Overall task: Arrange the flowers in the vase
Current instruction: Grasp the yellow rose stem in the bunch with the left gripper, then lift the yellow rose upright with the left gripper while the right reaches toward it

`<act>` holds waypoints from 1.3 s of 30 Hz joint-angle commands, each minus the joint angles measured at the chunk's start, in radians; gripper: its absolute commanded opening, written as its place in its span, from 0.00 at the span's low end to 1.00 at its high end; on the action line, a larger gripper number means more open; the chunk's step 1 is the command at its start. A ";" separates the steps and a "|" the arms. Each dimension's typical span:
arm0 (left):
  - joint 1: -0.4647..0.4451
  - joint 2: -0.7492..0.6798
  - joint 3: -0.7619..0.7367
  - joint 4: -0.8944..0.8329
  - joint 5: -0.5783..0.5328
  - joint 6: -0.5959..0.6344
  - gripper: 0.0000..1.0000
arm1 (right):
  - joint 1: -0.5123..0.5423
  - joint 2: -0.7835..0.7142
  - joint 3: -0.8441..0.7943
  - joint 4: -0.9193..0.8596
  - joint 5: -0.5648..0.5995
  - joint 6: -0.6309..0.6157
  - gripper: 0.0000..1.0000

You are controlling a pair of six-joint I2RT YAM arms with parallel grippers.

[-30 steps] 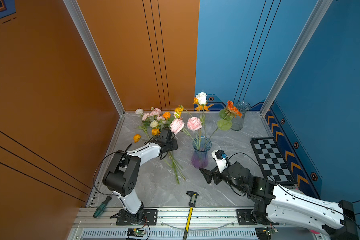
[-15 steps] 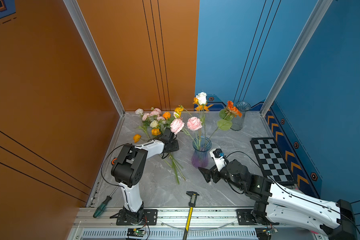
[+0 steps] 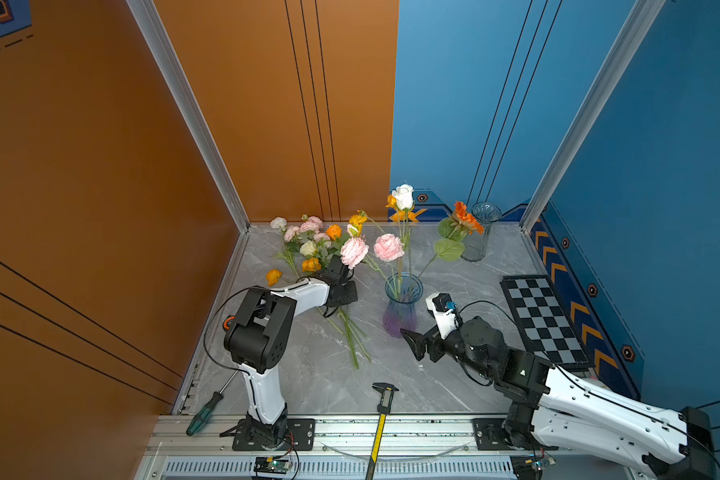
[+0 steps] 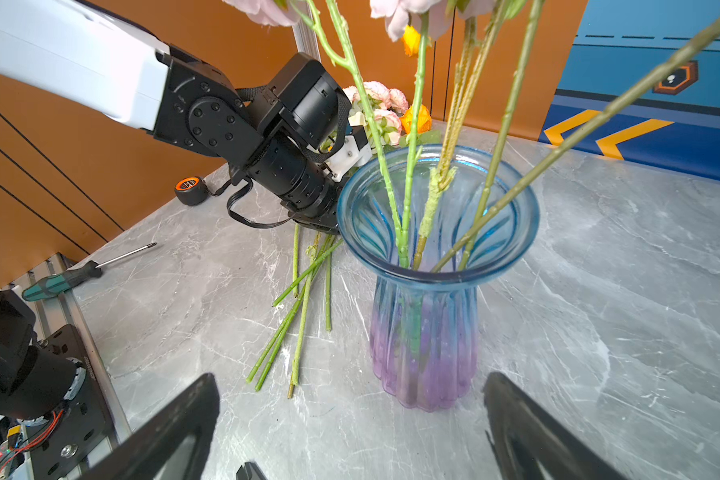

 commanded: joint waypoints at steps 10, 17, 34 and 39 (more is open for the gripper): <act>0.102 -0.442 -0.192 0.083 0.139 0.075 0.00 | -0.022 0.052 0.030 0.126 -0.049 -0.007 1.00; 0.162 -0.724 -0.263 0.036 0.028 0.123 0.00 | -0.015 0.118 0.106 0.136 -0.123 -0.021 1.00; 0.064 -1.309 -0.452 0.289 0.280 0.414 0.00 | -0.008 0.379 0.569 0.139 -0.325 -0.171 0.97; 0.003 -1.289 -0.445 0.333 0.307 0.398 0.00 | -0.024 0.443 0.658 0.181 -0.389 -0.134 0.91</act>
